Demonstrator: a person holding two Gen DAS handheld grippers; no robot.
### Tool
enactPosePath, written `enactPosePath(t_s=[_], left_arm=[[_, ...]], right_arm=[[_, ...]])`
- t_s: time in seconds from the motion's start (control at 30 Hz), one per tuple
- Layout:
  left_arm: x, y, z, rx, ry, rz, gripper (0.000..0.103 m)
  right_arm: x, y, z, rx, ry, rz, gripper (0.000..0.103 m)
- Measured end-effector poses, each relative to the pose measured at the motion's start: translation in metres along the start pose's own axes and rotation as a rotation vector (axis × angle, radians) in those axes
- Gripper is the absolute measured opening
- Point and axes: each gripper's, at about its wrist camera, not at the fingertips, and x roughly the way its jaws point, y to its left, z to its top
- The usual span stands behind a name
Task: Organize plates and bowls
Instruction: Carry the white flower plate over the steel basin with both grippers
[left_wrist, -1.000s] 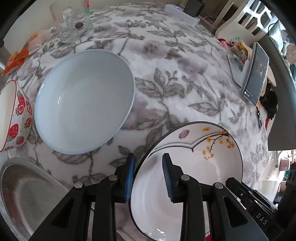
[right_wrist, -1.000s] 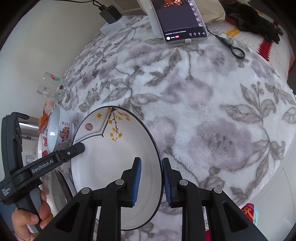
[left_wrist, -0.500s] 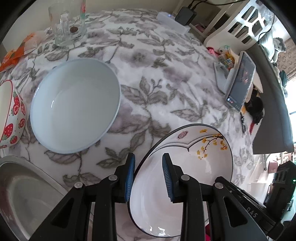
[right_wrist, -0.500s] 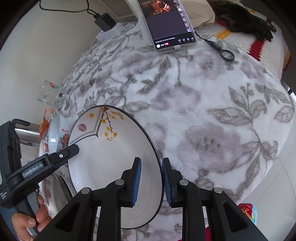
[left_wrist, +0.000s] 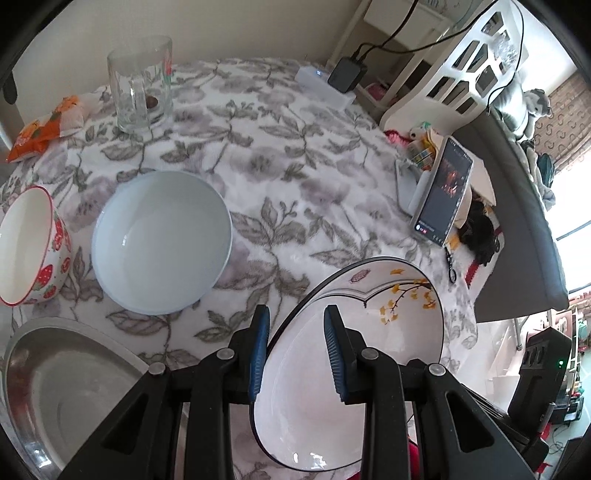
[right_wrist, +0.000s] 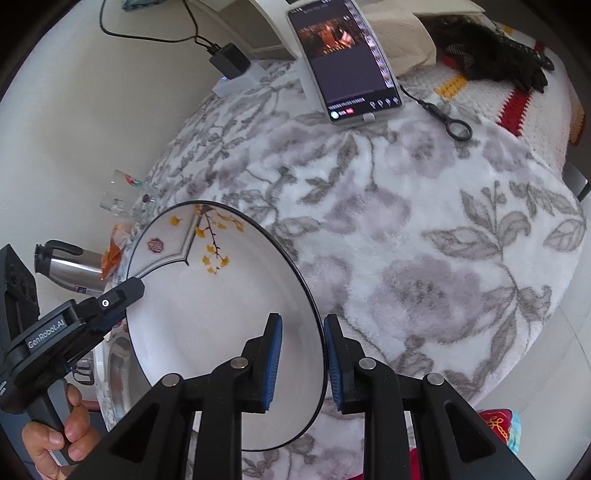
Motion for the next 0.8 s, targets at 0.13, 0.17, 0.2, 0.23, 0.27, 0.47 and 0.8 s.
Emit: enactPosePath(t_s=[0.13,0.17,0.2,0.23,0.27,0.47,0.8], left_arm=[[-0.008,0.003,0.001,-0.013,-0.023,-0.005,0.031],[-0.011,0.005,0.001,-0.018,-0.028,-0.007,0.031],[-0.014,0.007,0.000,-0.022,-0.034,-0.011,0.031],[-0.016,0.008,0.000,-0.025,-0.040,-0.014,0.031],[-0.019,0.009,-0.001,-0.028,-0.046,-0.015,0.031],[-0.037,0.020,-0.006,-0.058,-0.089,-0.031,0.031],[-0.071,0.060,-0.020,-0.166,-0.165,-0.070,0.031]], right_arm=[[-0.005,0.007,-0.001,-0.016,-0.009,0.023,0.025],[-0.005,0.009,0.000,-0.019,-0.010,0.025,0.025],[-0.006,0.011,-0.001,-0.022,-0.011,0.029,0.025],[-0.007,0.013,-0.001,-0.025,-0.012,0.032,0.025],[-0.008,0.015,-0.002,-0.029,-0.014,0.037,0.025],[-0.012,0.032,-0.004,-0.061,-0.020,0.053,0.025],[-0.008,0.068,-0.016,-0.145,0.005,0.077,0.025]])
